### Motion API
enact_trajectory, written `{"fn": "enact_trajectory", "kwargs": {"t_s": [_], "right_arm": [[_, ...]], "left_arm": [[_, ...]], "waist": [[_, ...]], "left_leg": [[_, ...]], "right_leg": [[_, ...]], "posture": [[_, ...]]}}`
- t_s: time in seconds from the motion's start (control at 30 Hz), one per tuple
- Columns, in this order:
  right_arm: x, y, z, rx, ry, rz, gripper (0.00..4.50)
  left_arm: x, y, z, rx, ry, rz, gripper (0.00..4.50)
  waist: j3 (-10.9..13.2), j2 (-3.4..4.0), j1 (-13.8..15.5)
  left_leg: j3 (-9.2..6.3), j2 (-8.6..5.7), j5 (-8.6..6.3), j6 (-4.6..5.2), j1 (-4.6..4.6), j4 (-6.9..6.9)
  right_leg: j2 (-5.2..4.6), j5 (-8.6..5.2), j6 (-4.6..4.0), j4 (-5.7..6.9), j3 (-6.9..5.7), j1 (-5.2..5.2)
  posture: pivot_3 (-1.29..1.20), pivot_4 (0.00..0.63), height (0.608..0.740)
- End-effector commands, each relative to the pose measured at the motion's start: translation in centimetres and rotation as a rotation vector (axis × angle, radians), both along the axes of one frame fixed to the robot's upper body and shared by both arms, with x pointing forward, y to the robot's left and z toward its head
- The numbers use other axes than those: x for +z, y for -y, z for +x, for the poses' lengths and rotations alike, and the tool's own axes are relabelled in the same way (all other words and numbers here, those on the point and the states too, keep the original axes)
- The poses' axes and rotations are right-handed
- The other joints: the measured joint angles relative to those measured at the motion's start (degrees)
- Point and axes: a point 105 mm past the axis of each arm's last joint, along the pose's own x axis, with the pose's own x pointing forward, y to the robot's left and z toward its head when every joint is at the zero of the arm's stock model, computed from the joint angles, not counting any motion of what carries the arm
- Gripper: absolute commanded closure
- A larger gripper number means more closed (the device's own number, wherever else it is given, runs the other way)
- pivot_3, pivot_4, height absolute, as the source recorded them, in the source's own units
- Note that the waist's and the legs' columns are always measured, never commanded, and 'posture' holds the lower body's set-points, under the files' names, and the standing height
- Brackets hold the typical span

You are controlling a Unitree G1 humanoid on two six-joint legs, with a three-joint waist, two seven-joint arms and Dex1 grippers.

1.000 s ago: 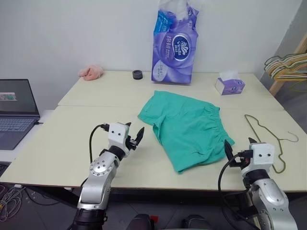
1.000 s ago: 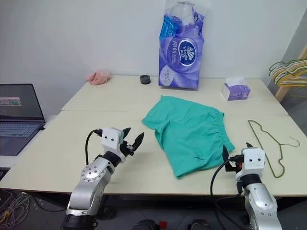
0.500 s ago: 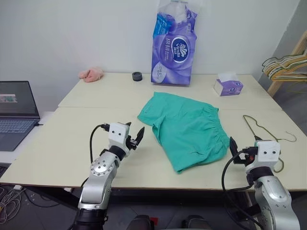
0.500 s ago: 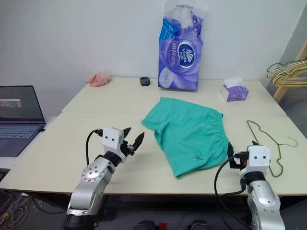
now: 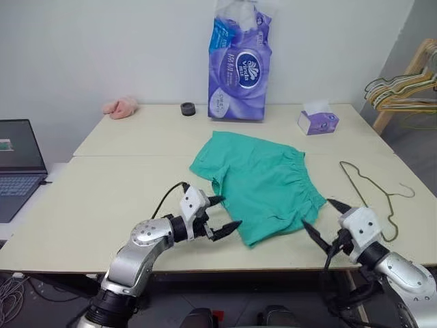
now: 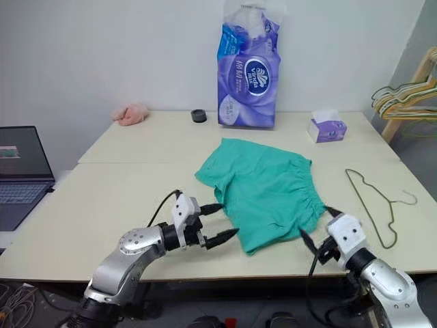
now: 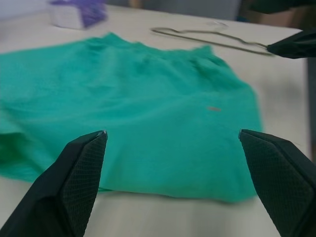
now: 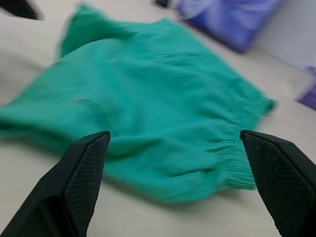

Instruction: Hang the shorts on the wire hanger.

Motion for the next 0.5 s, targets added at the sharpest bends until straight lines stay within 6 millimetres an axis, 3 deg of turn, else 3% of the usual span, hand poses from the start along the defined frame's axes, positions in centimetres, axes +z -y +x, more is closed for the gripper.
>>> {"fn": "enact_trajectory", "kwargs": {"t_s": [0.03,0.13,0.27,0.5], "right_arm": [[0.6,-0.9,-1.2,0.116,-0.029,-0.013,0.00],[0.5,-0.7,-1.5,0.131,-0.047,-0.030,0.00],[0.2,-0.4,-1.8,0.118,-0.044,-0.049,0.00],[0.2,-0.3,-1.5,0.093,0.011,-0.069,0.00]], "left_arm": [[0.1,1.0,-2.4,-0.228,-0.064,0.073,0.02],[-0.4,1.0,-2.5,-0.256,-0.065,0.119,0.02],[-2.1,2.8,-0.9,-0.159,0.000,0.167,0.02],[-3.9,3.6,0.9,-0.041,0.070,0.228,0.02]], "waist": [[0.01,0.00,-0.39],[0.15,-0.02,-0.68],[0.38,-0.16,-0.56],[0.64,-0.27,-0.71]], "left_leg": [[0.02,0.01,0.00,0.00,0.02,-0.02],[0.00,0.04,-0.02,-0.03,0.03,-0.02],[-0.10,0.09,-0.04,-0.07,0.00,-0.02],[-0.15,0.11,-0.08,-0.13,-0.01,-0.03]], "right_leg": [[-0.01,-0.01,-0.02,-0.02,-0.03,0.01],[-0.04,-0.04,-0.05,-0.03,-0.02,0.03],[-0.05,-0.04,-0.05,-0.07,0.01,0.02],[-0.06,0.11,0.21,-0.15,0.00,0.05]], "posture": [[-0.09,0.009,0.740],[-0.11,0.015,0.740],[-0.12,0.018,0.740],[-0.13,0.021,0.740]]}}
